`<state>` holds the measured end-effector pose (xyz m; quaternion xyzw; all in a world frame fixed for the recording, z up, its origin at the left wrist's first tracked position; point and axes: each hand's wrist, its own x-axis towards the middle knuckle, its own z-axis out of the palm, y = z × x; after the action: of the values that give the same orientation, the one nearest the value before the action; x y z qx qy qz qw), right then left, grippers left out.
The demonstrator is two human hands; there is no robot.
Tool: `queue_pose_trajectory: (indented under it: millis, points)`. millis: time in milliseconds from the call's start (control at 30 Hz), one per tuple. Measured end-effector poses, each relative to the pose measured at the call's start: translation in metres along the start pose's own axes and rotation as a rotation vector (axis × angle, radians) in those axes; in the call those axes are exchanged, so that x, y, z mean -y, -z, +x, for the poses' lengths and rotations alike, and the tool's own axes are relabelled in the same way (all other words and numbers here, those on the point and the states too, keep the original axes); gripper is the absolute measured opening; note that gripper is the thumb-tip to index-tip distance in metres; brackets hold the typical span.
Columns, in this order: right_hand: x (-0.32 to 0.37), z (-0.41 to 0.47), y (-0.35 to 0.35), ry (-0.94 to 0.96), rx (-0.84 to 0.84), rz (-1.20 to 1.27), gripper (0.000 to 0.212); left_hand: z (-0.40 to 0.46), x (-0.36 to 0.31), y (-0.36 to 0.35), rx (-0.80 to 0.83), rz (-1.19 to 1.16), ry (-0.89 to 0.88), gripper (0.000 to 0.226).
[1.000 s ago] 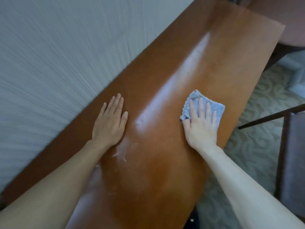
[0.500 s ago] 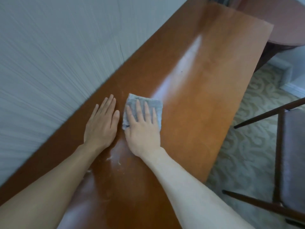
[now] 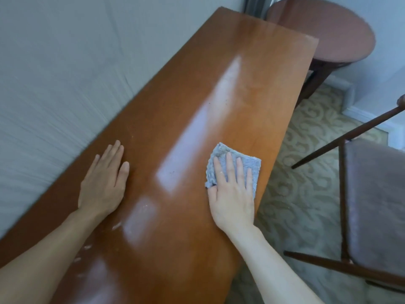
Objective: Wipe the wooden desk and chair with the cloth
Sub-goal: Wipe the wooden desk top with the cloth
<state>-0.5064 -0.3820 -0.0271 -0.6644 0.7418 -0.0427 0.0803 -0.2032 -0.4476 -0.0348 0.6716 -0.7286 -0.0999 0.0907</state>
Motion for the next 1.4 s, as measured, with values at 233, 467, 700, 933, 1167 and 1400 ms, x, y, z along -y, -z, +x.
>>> queue_pose_trajectory:
  millis: [233, 467, 700, 933, 1167, 1400]
  points:
    - [0.019, -0.016, -0.005, -0.101, -0.045, -0.008, 0.069, 0.001, -0.007, 0.001, 0.006, 0.041, -0.005, 0.071]
    - [0.16, -0.028, -0.029, 0.201, -0.015, 0.083, 0.067, 0.001, -0.005, -0.001, -0.009, 0.048, -0.018, 0.07]
    - [0.127, -0.028, -0.027, 0.146, -0.006, 0.046, 0.07, -0.002, -0.007, 0.004, 0.0, -0.003, -0.014, 0.064]
    - [0.003, -0.064, -0.009, -0.271, -0.007, -0.059, 0.072, -0.004, -0.009, 0.009, 0.041, -0.014, -0.008, 0.063]
    - [0.058, -0.094, -0.016, -0.083, 0.032, -0.071, 0.07, -0.004, 0.003, 0.02, 0.147, -0.113, -0.055, 0.063]
    - [0.096, -0.011, -0.014, -0.011, 0.053, -0.024, 0.072, -0.018, 0.051, 0.029, 0.115, -0.016, -0.153, 0.065]
